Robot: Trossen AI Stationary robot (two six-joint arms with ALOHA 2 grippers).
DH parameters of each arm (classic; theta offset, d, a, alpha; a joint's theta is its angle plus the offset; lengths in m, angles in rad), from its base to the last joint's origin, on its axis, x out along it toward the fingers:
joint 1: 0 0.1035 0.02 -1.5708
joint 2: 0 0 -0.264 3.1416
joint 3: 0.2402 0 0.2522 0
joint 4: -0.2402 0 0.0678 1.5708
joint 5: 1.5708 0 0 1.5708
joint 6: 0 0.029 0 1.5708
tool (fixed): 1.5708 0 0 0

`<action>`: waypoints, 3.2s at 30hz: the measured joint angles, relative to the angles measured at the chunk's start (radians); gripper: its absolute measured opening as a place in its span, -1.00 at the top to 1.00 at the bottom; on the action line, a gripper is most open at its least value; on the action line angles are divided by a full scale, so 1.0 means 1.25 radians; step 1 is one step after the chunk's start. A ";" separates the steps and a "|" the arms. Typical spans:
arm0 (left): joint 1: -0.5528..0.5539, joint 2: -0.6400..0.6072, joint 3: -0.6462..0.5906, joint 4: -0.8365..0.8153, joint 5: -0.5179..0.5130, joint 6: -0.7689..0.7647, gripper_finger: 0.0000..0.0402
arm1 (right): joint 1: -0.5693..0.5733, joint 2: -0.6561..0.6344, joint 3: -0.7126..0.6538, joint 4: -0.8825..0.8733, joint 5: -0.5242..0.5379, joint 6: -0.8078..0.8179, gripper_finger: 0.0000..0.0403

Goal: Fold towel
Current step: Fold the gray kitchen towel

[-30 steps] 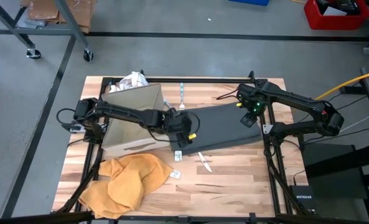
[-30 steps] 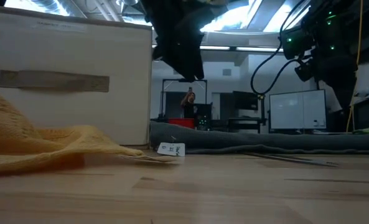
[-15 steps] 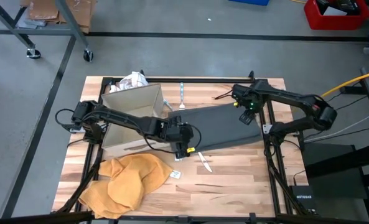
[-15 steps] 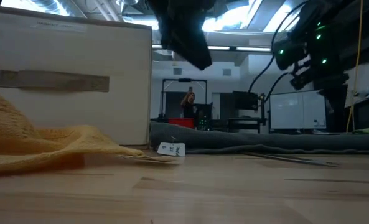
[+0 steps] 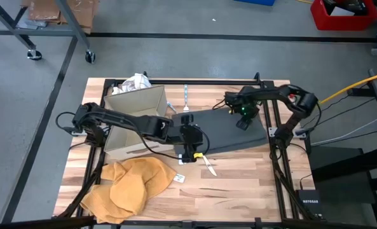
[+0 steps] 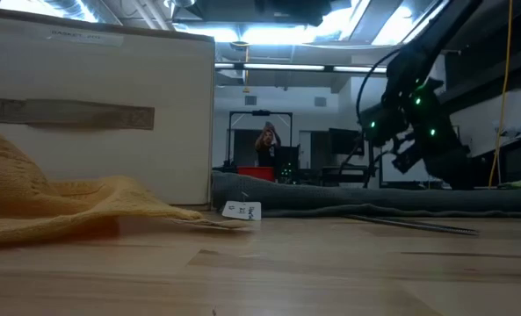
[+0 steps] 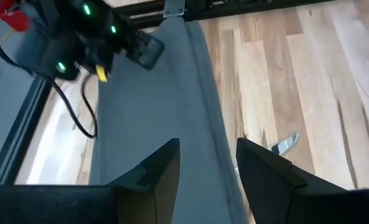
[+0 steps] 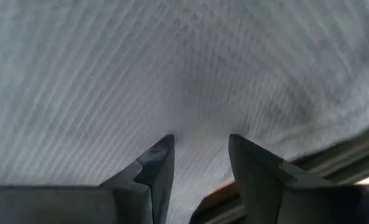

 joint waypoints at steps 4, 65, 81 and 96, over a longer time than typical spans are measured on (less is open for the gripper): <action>0.000 0.000 0.026 -0.030 0.000 0.013 0.25 | 0.001 0.054 0.003 0.009 0.044 -0.005 0.22; 0.015 0.000 0.036 -0.024 -0.004 0.051 0.25 | 0.289 0.021 0.076 0.163 -0.196 0.209 0.98; 0.015 0.000 0.036 -0.024 -0.003 0.032 0.25 | 0.244 0.022 -0.019 0.111 0.205 0.089 0.96; 0.015 0.000 0.036 -0.023 -0.003 0.029 0.25 | 0.199 -0.105 -0.015 0.027 0.042 0.117 0.99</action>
